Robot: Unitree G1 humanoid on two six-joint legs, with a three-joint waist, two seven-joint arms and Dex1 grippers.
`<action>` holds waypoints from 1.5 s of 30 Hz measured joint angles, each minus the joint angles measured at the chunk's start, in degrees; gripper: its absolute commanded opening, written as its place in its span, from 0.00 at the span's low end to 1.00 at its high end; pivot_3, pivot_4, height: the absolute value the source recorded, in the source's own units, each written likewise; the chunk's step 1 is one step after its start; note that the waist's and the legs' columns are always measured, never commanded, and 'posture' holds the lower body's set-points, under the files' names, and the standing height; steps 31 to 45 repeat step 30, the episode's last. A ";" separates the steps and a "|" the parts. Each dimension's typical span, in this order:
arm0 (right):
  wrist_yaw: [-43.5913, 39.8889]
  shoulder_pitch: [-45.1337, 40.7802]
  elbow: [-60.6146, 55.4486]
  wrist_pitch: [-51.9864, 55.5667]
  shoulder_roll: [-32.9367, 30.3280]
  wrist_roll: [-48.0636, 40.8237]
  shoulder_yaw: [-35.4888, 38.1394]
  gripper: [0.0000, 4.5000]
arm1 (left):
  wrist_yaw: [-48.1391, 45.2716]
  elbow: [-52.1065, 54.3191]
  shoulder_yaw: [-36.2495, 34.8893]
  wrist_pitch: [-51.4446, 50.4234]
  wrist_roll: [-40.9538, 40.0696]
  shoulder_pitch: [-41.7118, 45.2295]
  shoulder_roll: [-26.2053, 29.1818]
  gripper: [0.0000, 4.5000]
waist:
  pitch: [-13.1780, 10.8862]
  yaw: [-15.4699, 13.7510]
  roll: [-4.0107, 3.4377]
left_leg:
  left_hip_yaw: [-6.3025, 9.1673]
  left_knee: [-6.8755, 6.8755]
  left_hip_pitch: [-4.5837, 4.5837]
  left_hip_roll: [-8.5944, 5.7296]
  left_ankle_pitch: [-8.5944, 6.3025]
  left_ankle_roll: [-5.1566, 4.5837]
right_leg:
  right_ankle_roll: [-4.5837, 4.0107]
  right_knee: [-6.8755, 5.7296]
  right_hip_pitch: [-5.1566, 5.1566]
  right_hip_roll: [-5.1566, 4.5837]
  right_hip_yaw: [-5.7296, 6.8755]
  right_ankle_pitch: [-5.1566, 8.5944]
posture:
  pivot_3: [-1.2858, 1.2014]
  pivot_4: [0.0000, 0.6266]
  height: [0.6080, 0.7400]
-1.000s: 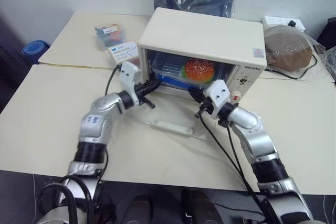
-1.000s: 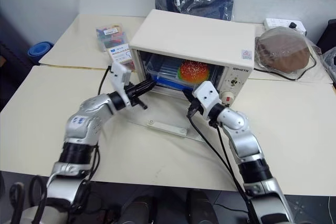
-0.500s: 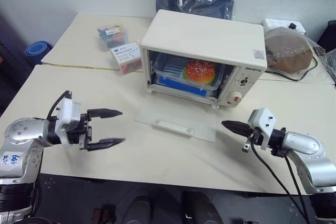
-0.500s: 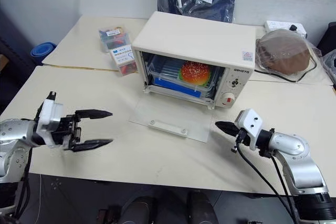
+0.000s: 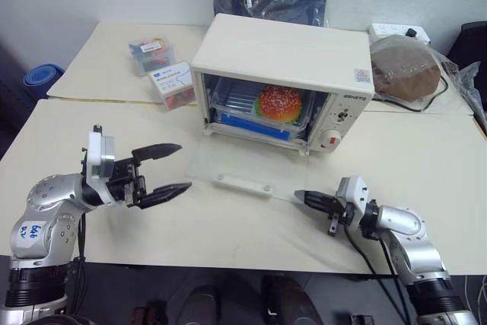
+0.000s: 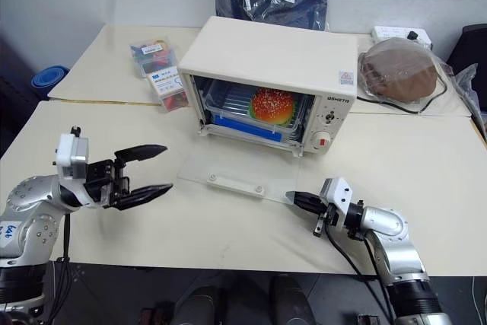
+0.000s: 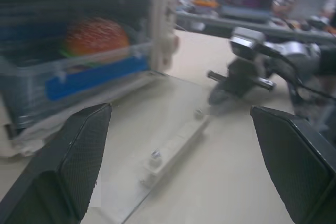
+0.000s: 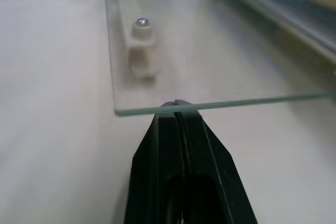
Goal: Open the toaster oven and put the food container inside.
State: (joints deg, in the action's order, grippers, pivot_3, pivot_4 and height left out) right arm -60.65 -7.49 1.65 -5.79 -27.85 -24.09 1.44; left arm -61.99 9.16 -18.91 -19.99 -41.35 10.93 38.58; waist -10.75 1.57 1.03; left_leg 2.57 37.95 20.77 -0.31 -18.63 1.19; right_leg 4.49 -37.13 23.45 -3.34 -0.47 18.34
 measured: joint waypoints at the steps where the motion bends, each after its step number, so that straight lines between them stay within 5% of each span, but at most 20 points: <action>1: 0.61 -0.17 -0.98 0.28 0.79 -1.22 0.71 0.00 | 0.87 0.01 -0.74 -0.26 -0.27 0.00 -0.11 1.00 | 0.00 0.00 0.00 | 0.00 0.00 0.00 0.00 0.00 0.02 | 0.00 0.00 0.00 0.00 0.00 0.00 | 0.52 0.24 1.00; 9: 11.02 -11.21 -4.36 6.68 6.07 -10.76 7.11 0.00 | 5.44 -0.43 -2.78 0.59 0.90 0.05 -0.22 1.00 | -0.01 -0.05 -0.01 | 0.03 -0.01 0.08 -0.02 0.12 0.25 | 0.00 0.01 0.10 -0.02 0.03 0.00 | 0.52 0.24 1.00; 15: 7.18 -13.07 -3.28 11.64 2.24 -12.90 7.98 0.00 | 4.43 -2.94 -1.29 4.99 7.23 -1.16 2.31 1.00 | -0.01 -0.16 -0.02 | 0.03 -0.04 0.33 -0.04 0.11 0.22 | 0.00 0.19 0.21 -0.07 0.05 0.00 | 0.52 0.24 1.00; 19: -0.27 -9.24 -3.72 12.78 -3.65 -12.31 7.59 0.20 | 3.21 -3.06 -0.95 9.05 11.10 -4.85 3.69 1.00 | -0.01 -0.17 -0.02 | 0.02 -0.06 0.38 -0.05 0.04 0.11 | 0.01 0.30 0.20 -0.09 0.05 0.00 | 0.52 0.24 1.00; 24: -11.17 -0.22 -5.23 9.51 -9.93 -9.66 6.22 0.57 | 3.62 -3.25 -2.19 12.93 15.04 -12.56 4.23 1.00 | -0.01 -0.03 -0.02 | 0.00 -0.06 0.29 -0.03 -0.08 -0.11 | 0.01 0.25 0.18 -0.08 0.02 0.00 | 0.52 0.24 1.00; 30: -13.62 5.01 -3.28 0.82 -10.76 -5.59 7.07 1.00 | 2.54 -5.71 -4.95 18.99 17.37 -21.80 4.18 1.00 | -0.02 -0.15 -0.04 | -0.01 -0.08 0.10 -0.01 -0.07 -0.11 | -0.05 0.19 0.02 -0.12 0.01 -0.05 | 0.52 0.24 1.00; 45: -13.62 5.01 -3.28 0.82 -10.76 -5.59 7.07 1.00 | 2.54 -5.71 -4.95 18.99 17.37 -21.80 4.18 1.00 | -0.02 -0.15 -0.04 | -0.01 -0.08 0.10 -0.01 -0.07 -0.11 | -0.05 0.19 0.02 -0.12 0.01 -0.05 | 0.52 0.24 1.00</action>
